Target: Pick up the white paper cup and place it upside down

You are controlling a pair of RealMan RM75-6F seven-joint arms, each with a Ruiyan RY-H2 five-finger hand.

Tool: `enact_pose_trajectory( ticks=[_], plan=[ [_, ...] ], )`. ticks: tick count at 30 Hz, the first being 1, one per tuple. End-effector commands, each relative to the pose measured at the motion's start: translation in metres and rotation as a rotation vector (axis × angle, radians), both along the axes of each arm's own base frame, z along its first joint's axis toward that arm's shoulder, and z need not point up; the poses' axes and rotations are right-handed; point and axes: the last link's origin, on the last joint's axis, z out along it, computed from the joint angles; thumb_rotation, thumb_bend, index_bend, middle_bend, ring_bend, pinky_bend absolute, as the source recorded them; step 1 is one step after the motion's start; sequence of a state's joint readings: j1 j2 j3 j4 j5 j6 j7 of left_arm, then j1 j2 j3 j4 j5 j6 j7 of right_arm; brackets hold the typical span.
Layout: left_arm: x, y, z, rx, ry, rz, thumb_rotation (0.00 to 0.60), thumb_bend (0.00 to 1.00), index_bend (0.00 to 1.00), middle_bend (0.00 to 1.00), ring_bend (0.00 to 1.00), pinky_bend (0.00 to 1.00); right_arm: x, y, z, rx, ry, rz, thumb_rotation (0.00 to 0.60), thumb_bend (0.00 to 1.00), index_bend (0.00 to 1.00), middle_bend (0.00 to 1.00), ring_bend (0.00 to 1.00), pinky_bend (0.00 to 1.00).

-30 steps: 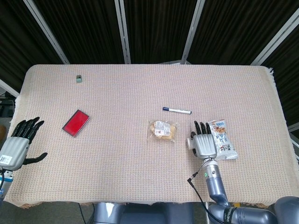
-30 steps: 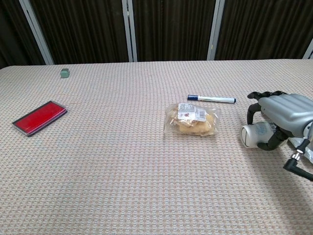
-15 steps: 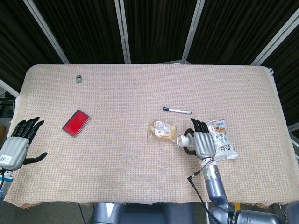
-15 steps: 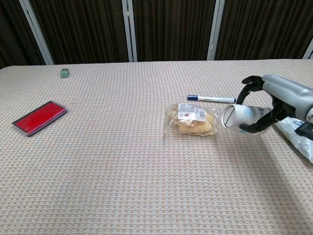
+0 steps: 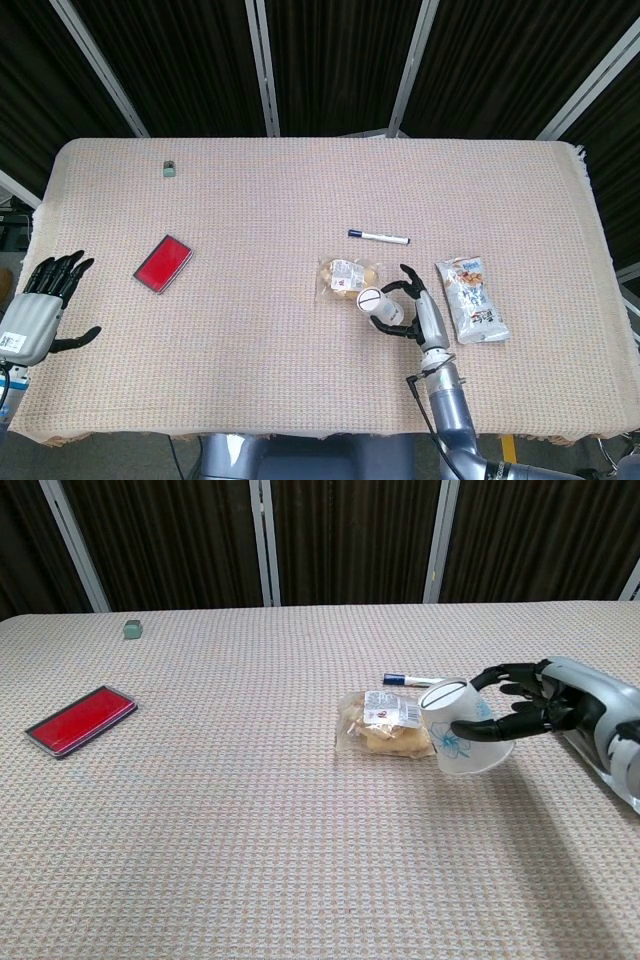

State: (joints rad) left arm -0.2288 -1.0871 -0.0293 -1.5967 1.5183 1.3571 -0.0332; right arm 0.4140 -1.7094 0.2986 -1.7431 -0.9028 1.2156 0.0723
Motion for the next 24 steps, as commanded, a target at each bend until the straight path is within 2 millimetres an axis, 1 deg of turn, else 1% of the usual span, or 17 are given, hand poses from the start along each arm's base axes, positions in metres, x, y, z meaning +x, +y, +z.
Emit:
enact_pose_trajectory(
  ticks=[1, 9, 17, 21, 24],
  plan=[
    [0.0, 0.0, 0.0, 0.0, 0.0, 0.0, 0.6, 0.13, 0.0, 0.0, 0.0, 0.0, -0.002, 0.002, -0.007, 0.007, 0.0, -0.008, 0.6, 0.09, 0.43, 0.03, 0.0, 0.0],
    [0.0, 0.0, 0.0, 0.0, -0.001, 0.0, 0.6, 0.13, 0.0, 0.0, 0.0, 0.0, -0.013, 0.006, -0.018, 0.026, 0.045, -0.035, 0.6, 0.1, 0.43, 0.03, 0.0, 0.0],
    [0.0, 0.0, 0.0, -0.001, -0.002, 0.0, 0.6, 0.13, 0.0, 0.0, 0.0, 0.0, -0.031, 0.009, -0.018, 0.026, 0.115, -0.071, 0.6, 0.13, 0.43, 0.02, 0.0, 0.0],
    [0.0, 0.0, 0.0, -0.001, -0.002, 0.0, 0.6, 0.13, 0.0, 0.0, 0.0, 0.0, -0.041, 0.013, -0.013, -0.013, 0.184, -0.079, 0.6, 0.14, 0.39, 0.0, 0.0, 0.0],
    [0.0, 0.0, 0.0, -0.001, -0.002, 0.0, 0.6, 0.13, 0.0, 0.0, 0.0, 0.0, -0.043, 0.015, -0.011, -0.021, 0.196, -0.081, 0.6, 0.14, 0.31, 0.0, 0.0, 0.0]
  ],
)
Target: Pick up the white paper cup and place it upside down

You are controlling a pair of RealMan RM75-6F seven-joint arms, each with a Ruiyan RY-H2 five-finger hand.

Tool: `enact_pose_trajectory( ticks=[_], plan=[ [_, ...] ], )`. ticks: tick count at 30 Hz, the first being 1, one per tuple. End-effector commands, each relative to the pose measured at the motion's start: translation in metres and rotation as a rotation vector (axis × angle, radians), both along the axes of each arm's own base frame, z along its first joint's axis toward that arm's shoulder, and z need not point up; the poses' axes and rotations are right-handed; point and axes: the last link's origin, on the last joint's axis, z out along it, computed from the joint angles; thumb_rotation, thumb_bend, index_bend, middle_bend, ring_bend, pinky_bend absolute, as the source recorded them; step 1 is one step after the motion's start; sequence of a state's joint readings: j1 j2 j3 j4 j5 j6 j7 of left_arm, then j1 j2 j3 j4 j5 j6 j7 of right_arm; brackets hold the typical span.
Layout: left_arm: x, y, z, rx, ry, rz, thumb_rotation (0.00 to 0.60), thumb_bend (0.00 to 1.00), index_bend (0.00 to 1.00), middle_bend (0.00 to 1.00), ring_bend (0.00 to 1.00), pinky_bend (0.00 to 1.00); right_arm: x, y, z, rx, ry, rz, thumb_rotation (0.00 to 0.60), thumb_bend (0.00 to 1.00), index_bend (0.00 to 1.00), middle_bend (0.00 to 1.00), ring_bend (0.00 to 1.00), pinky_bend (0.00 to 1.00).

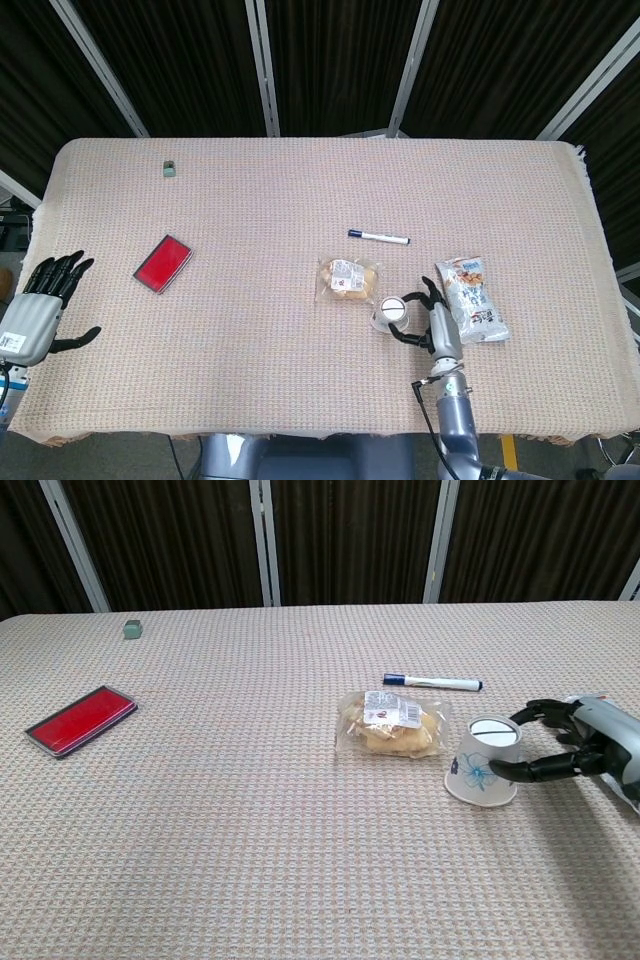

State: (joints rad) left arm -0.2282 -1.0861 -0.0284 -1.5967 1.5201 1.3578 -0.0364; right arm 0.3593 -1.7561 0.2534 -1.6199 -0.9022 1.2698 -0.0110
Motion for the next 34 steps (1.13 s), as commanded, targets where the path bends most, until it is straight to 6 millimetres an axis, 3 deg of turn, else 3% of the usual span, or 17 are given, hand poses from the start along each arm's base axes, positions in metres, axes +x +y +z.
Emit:
enact_pose_trajectory(
  ticks=[1, 7, 12, 16, 19, 20, 22, 25, 29, 34],
  plan=[
    [0.0, 0.0, 0.0, 0.0, 0.0, 0.0, 0.6, 0.13, 0.0, 0.0, 0.0, 0.0, -0.004, 0.004, 0.003, -0.007, 0.024, 0.002, 0.6, 0.14, 0.27, 0.0, 0.0, 0.0],
    [0.0, 0.0, 0.0, -0.001, -0.001, 0.0, 0.6, 0.13, 0.0, 0.0, 0.0, 0.0, -0.006, 0.009, 0.016, -0.044, 0.057, 0.04, 0.6, 0.14, 0.13, 0.0, 0.0, 0.0],
    [0.0, 0.0, 0.0, -0.001, -0.001, 0.0, 0.6, 0.13, 0.0, 0.0, 0.0, 0.0, -0.001, 0.006, 0.043, -0.139, 0.094, 0.115, 0.6, 0.14, 0.11, 0.0, 0.0, 0.0],
    [0.0, 0.0, 0.0, 0.001, -0.001, 0.0, 0.6, 0.13, 0.0, 0.0, 0.0, 0.0, -0.002, -0.005, 0.073, -0.197, 0.195, 0.164, 0.6, 0.1, 0.11, 0.0, 0.0, 0.0],
    [0.0, -0.001, 0.0, 0.001, -0.003, 0.001, 0.6, 0.13, 0.0, 0.0, 0.0, 0.0, -0.014, -0.019, 0.107, -0.223, 0.371, 0.198, 0.6, 0.04, 0.1, 0.0, 0.0, 0.0],
    [0.0, -0.001, 0.0, 0.001, -0.001, 0.001, 0.6, 0.13, 0.0, 0.0, 0.0, 0.0, -0.024, -0.023, 0.127, -0.228, 0.484, 0.206, 0.6, 0.03, 0.09, 0.0, 0.0, 0.0],
    [0.0, 0.0, 0.0, 0.001, -0.002, 0.001, 0.6, 0.13, 0.0, 0.0, 0.0, 0.0, -0.035, -0.023, 0.153, -0.211, 0.582, 0.207, 0.6, 0.01, 0.07, 0.0, 0.0, 0.0],
    [0.0, 0.0, 0.0, 0.003, 0.001, 0.002, 0.6, 0.13, 0.0, 0.0, 0.0, 0.0, -0.051, -0.017, 0.175, -0.197, 0.658, 0.199, 0.6, 0.0, 0.05, 0.0, 0.0, 0.0],
    [-0.001, -0.001, 0.0, 0.006, 0.001, 0.005, 0.6, 0.13, 0.0, 0.0, 0.0, 0.0, -0.071, -0.005, 0.187, -0.188, 0.768, 0.206, 0.6, 0.0, 0.01, 0.0, 0.0, 0.0],
    [-0.001, -0.002, 0.0, 0.007, -0.002, 0.005, 0.6, 0.13, 0.0, 0.0, 0.0, 0.0, -0.077, 0.001, 0.188, -0.211, 0.836, 0.231, 0.6, 0.0, 0.0, 0.0, 0.0, 0.0]
  ],
)
